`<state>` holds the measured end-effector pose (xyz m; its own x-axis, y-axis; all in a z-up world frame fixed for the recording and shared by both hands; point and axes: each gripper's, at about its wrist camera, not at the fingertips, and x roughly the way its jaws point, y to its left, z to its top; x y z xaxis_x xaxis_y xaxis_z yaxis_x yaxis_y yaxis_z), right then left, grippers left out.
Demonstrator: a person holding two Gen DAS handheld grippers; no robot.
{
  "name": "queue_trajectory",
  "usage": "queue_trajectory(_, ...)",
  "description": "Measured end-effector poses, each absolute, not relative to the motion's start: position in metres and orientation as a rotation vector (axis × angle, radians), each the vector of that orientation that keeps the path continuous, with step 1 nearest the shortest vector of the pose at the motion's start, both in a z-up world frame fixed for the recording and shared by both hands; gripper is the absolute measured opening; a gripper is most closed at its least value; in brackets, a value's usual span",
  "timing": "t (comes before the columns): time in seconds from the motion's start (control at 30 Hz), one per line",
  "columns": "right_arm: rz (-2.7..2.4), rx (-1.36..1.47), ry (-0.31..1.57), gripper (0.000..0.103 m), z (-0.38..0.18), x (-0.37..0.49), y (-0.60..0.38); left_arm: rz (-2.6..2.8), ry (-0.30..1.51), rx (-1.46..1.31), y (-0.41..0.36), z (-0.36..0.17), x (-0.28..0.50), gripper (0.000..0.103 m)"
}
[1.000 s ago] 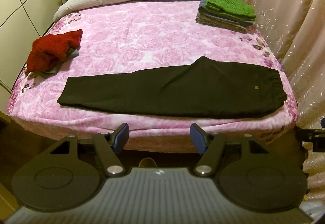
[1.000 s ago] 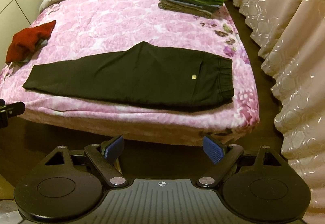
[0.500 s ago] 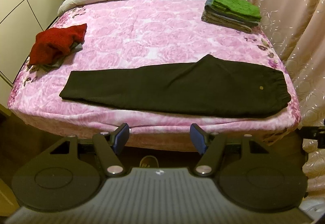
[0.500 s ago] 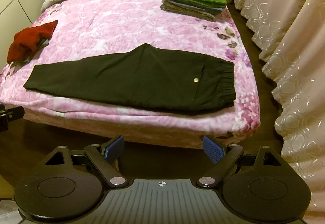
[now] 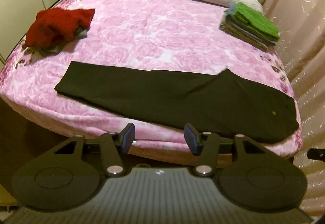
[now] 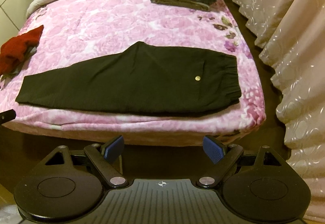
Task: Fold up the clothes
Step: 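Reach the left tool to the hem of the folded pant legs, then grasp the pant-leg hem with the left tool and lift it toward the waistband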
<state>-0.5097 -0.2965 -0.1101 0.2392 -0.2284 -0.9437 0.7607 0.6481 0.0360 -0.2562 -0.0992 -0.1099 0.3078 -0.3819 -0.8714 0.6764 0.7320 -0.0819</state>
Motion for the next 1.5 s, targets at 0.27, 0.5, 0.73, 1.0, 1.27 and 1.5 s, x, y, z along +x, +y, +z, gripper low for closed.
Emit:
queue_trajectory(0.27,-0.758,0.564,1.219,0.087,-0.139,-0.448,-0.305,-0.639,1.102,0.254,-0.069,-0.150,-0.170,0.029)
queue_trajectory(0.5,-0.816,0.609,1.240,0.087,-0.171,-0.401,-0.309,-0.562,1.088,0.156,-0.047,-0.207,-0.088,0.022)
queue_trajectory(0.73,-0.892,0.655,1.235,0.087,-0.218,-0.367,-0.321,-0.550,1.099,0.033,-0.045,-0.276,-0.024,0.017)
queue_trajectory(1.0,-0.927,0.726,1.209,0.087,-0.270,-0.353,-0.316,-0.596,1.101,0.077,-0.033,-0.343,-0.010,0.007)
queue_trajectory(1.27,-0.946,0.714,1.109,0.087,-0.293,-0.381,-0.322,-0.669,1.043,0.067,-0.024,-0.348,-0.014,0.006)
queue_trajectory(1.5,-0.932,0.553,0.830,0.087,-0.329,-0.406,-0.322,-0.698,0.962,-0.077,-0.006,-0.354,-0.022,0.009)
